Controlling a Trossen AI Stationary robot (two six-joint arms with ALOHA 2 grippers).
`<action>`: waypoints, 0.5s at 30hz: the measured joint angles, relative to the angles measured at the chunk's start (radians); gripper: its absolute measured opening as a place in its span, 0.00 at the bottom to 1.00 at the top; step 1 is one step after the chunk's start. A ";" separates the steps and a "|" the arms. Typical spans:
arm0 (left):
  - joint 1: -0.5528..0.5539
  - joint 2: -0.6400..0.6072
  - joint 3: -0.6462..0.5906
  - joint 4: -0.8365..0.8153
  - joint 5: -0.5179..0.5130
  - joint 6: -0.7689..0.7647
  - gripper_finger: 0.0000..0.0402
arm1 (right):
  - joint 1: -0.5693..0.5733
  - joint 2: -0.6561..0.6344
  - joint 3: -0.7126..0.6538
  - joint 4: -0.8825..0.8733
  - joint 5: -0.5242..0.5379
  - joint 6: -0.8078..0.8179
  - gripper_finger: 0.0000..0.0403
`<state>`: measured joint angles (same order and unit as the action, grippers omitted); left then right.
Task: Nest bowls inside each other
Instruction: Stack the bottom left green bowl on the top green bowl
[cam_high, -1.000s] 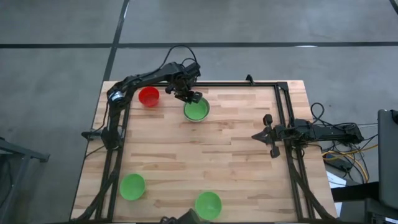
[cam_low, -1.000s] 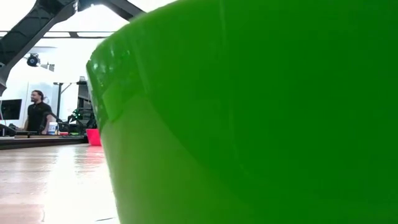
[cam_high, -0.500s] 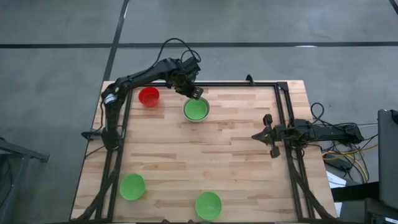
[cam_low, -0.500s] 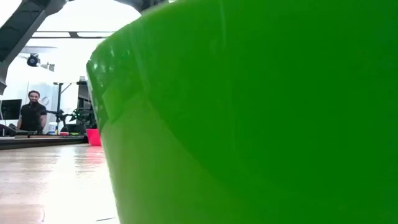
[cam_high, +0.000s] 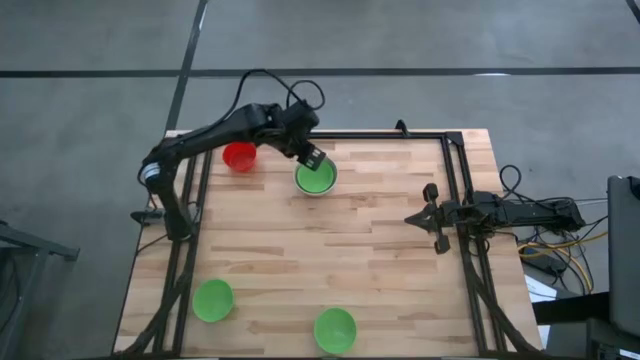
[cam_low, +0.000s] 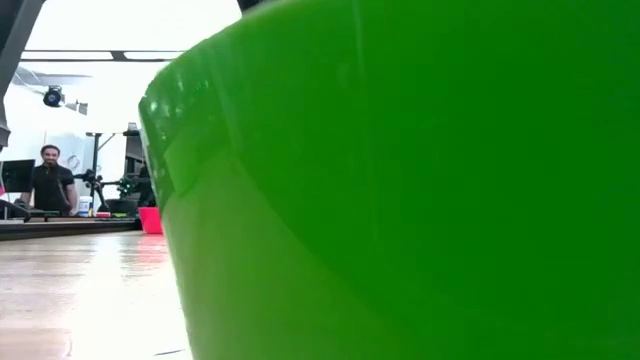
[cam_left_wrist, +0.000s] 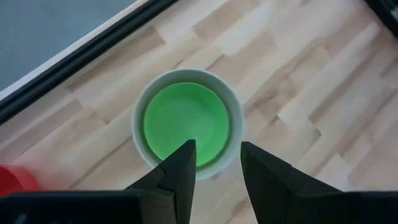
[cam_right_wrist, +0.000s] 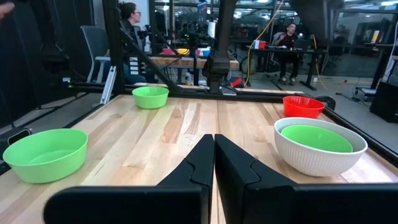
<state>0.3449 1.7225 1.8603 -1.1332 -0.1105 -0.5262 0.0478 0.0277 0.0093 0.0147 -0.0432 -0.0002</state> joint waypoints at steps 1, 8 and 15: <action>-0.014 -0.009 0.000 0.004 -0.003 0.000 0.33 | 0.000 0.000 0.000 0.000 0.000 0.000 0.02; -0.124 -0.079 -0.055 0.090 -0.057 0.022 0.33 | 0.000 0.000 0.000 0.000 0.000 0.000 0.02; -0.206 -0.165 -0.190 0.116 -0.065 0.024 0.33 | 0.000 0.000 0.000 0.000 0.000 0.000 0.02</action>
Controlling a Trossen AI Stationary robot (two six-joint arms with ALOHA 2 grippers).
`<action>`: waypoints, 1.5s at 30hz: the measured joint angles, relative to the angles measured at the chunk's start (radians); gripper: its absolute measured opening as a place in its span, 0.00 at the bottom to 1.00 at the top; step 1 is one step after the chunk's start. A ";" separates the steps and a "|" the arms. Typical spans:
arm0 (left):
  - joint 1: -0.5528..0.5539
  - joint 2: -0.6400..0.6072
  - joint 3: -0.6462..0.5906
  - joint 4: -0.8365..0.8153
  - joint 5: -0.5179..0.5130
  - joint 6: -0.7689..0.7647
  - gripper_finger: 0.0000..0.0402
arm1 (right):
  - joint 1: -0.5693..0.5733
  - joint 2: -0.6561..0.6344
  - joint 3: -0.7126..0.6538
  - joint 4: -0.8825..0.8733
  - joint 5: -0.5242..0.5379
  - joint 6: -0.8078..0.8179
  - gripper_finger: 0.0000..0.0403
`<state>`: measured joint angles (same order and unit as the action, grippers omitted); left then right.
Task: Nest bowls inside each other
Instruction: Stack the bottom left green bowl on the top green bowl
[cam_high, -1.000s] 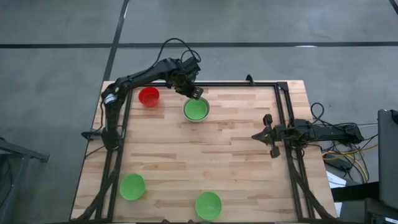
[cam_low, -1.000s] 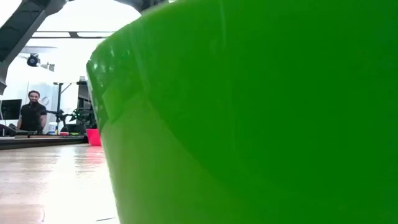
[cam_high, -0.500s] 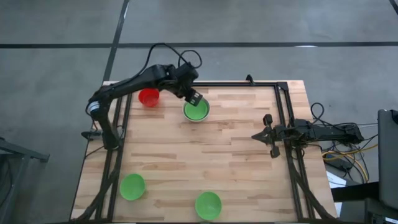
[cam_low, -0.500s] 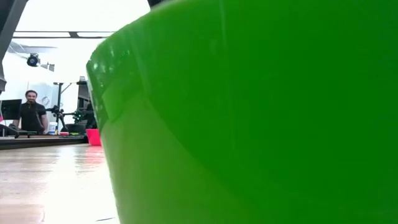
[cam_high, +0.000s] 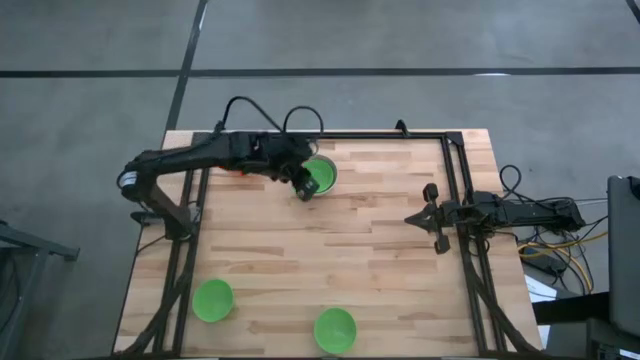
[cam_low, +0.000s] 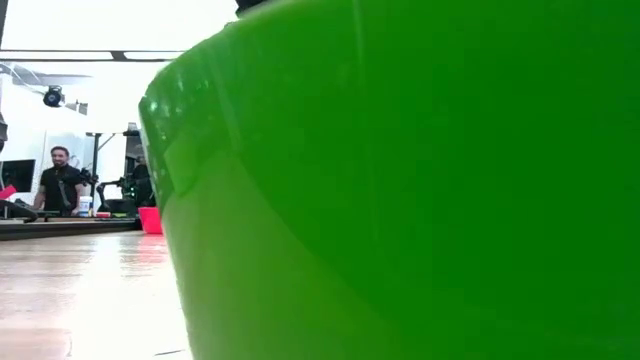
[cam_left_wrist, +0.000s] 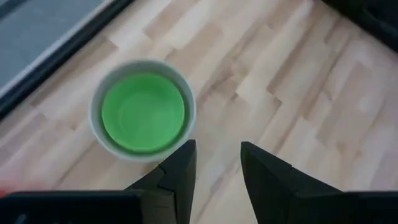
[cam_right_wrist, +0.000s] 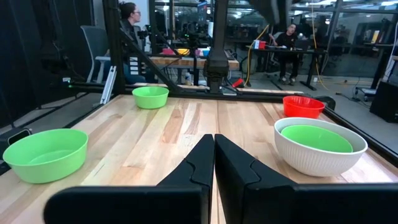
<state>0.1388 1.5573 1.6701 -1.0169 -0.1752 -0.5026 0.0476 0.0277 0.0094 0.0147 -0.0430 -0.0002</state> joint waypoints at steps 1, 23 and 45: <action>-0.011 -0.017 -0.023 0.006 0.005 0.000 0.33 | 0.000 0.000 0.000 0.000 0.000 0.000 0.02; -0.369 -0.370 -0.475 0.216 0.128 -0.050 0.33 | 0.000 0.000 0.000 0.000 0.000 0.000 0.02; -0.430 -0.126 -0.433 0.420 0.219 -0.154 0.33 | 0.000 0.001 0.000 0.000 0.000 0.000 0.02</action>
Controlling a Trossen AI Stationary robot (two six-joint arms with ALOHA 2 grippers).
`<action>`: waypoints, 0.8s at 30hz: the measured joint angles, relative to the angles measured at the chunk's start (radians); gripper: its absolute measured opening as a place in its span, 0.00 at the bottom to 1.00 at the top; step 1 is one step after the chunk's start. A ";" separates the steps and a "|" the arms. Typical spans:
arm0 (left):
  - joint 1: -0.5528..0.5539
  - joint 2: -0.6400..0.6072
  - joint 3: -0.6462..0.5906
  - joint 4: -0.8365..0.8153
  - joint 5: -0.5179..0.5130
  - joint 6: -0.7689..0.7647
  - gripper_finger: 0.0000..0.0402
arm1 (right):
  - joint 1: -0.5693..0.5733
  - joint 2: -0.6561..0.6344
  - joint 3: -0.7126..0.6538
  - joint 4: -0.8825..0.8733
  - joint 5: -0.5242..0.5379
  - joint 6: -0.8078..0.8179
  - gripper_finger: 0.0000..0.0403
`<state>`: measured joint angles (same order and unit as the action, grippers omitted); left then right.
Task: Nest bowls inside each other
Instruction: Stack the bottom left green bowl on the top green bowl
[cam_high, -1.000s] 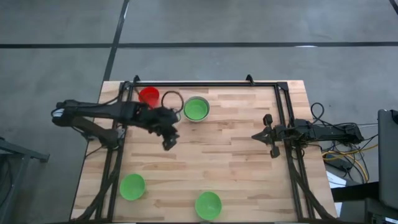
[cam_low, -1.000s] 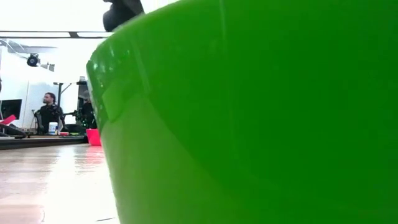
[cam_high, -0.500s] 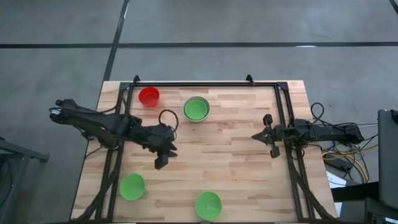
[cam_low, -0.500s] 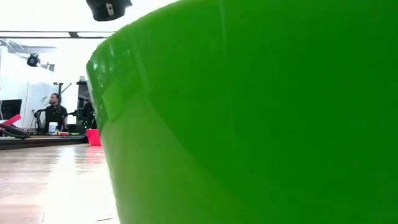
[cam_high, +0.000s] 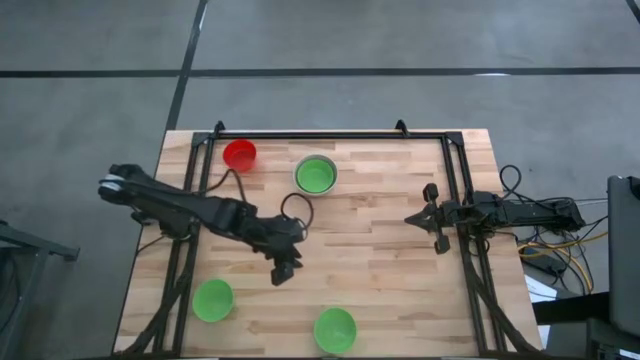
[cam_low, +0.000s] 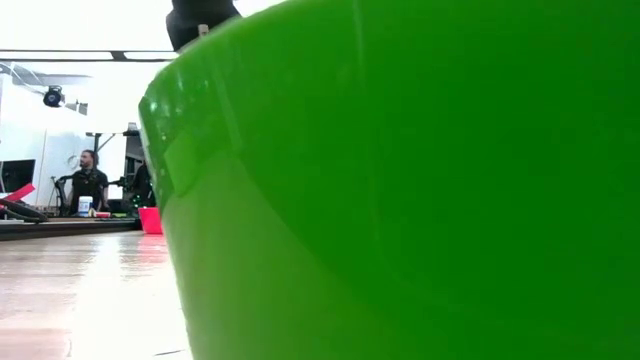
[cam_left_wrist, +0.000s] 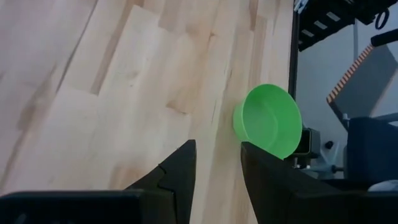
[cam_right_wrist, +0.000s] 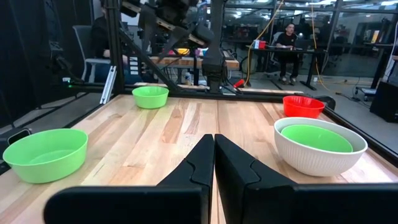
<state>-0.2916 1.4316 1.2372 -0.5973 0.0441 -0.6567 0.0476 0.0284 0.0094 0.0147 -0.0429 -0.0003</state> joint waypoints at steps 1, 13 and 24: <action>0.000 0.015 0.011 0.000 0.001 -0.009 0.33 | 0.000 0.000 0.000 0.000 0.000 0.000 0.02; -0.013 0.157 0.100 -0.004 0.053 -0.094 0.33 | 0.000 0.000 0.000 0.000 0.000 0.000 0.02; -0.046 0.234 0.118 0.030 0.077 -0.257 0.39 | 0.000 0.000 0.000 0.000 0.000 0.000 0.02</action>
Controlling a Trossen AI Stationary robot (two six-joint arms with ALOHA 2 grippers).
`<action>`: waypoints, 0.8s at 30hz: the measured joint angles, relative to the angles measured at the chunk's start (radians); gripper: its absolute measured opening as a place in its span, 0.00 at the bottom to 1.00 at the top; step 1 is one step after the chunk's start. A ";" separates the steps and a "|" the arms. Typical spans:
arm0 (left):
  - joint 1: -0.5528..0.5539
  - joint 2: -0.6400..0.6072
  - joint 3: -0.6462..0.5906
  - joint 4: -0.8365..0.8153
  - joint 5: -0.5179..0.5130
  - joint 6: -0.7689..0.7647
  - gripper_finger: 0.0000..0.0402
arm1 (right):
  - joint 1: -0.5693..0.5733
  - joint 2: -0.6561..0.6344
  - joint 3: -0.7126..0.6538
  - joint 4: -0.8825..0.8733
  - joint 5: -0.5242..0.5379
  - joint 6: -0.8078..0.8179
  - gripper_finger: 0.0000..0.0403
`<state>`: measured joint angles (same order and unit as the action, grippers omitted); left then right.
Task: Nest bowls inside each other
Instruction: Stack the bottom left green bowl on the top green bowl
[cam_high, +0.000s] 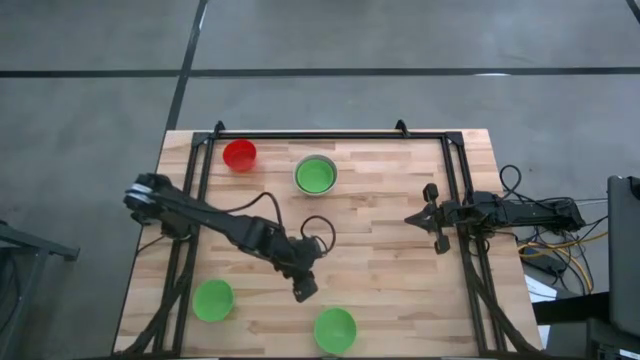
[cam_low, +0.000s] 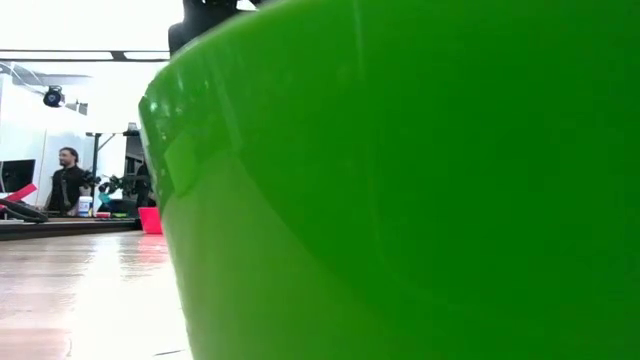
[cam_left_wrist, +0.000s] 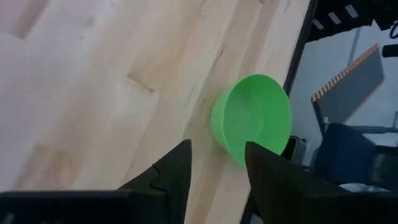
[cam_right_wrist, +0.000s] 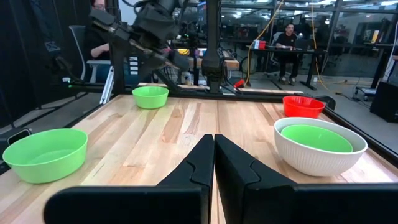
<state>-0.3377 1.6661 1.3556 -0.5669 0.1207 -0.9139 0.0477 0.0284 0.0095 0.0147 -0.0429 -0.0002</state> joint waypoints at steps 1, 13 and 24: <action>-0.005 0.005 0.000 0.008 0.000 -0.012 0.39 | 0.000 0.000 0.000 0.000 0.000 0.000 0.02; -0.054 0.093 0.005 0.109 -0.001 -0.090 0.39 | 0.000 0.000 0.000 0.000 0.000 0.000 0.02; -0.063 0.153 0.010 0.146 -0.001 -0.120 0.39 | 0.000 0.000 0.000 0.000 0.000 0.000 0.02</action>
<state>-0.4006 1.8191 1.3651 -0.4213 0.1194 -1.0336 0.0475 0.0280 0.0096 0.0147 -0.0429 -0.0002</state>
